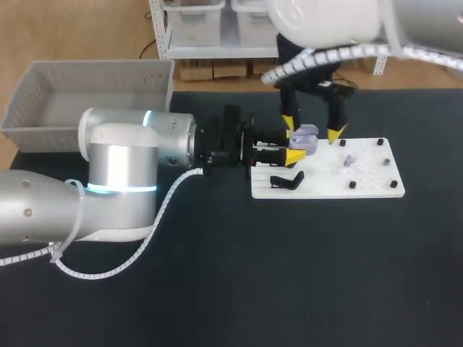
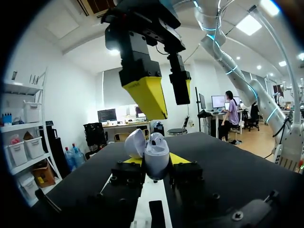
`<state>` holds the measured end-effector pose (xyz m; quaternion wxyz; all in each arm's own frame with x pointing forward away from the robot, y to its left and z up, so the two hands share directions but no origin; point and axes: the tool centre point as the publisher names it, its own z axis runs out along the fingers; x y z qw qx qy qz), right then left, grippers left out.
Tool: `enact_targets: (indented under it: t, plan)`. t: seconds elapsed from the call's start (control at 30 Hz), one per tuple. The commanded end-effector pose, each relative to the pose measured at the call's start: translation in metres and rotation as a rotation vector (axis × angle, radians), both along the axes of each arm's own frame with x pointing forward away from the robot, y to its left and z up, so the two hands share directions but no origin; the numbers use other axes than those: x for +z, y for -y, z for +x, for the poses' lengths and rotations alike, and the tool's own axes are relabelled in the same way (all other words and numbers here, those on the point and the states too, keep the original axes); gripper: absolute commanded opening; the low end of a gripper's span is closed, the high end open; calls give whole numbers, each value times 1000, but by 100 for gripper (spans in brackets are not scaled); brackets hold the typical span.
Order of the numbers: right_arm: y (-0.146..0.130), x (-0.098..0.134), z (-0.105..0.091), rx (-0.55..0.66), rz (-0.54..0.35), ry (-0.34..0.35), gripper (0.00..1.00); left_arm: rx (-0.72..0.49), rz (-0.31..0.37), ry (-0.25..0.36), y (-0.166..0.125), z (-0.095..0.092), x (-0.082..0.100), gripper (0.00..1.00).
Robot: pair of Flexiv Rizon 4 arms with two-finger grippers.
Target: Pick up each earbud case from the left stands, insert the matching earbuds, close the lid, and place the case in the box.
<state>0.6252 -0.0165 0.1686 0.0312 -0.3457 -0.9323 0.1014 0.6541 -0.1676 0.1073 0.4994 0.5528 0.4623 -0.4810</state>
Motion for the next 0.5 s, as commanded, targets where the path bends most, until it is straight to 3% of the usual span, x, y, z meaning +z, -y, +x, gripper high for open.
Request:
enact_targets:
  t: [0.03, 0.07, 0.1, 0.17, 0.23, 0.27, 0.33, 0.43, 0.47, 0.5]
  plan:
    - [42, 1, -40, 53, 166, 215, 67, 6, -2, 3, 0, -2, 0, 0]
    - [48, 0, -41, 63, 173, 230, 55, 6, 0, 2, -1, -2, -1, 0]
    - [53, 0, -41, 51, 182, 235, 50, 5, 3, 2, -2, -3, -1, 0]
    - [63, -1, -41, 51, 191, 240, 49, 4, 9, 4, -5, -6, -1, 0]
    - [71, 0, -41, 41, 216, 257, 56, 6, 14, 5, -9, -8, -2, 0]
    - [75, -1, -40, 38, 222, 262, 48, 7, 16, 5, -10, -9, -2, 0]
    - [81, 0, -38, 29, 247, 276, 47, 12, 20, 4, -12, -12, -2, 0]
    - [86, -1, -34, 30, 267, 285, 50, 21, 20, 6, -16, -17, -2, 0]
    - [87, -2, -33, 31, 270, 287, 55, 24, 19, 7, -17, -18, -2, 0]
    - [87, -3, -30, 35, 269, 285, 69, 26, 16, 8, -17, -19, -2, 0]
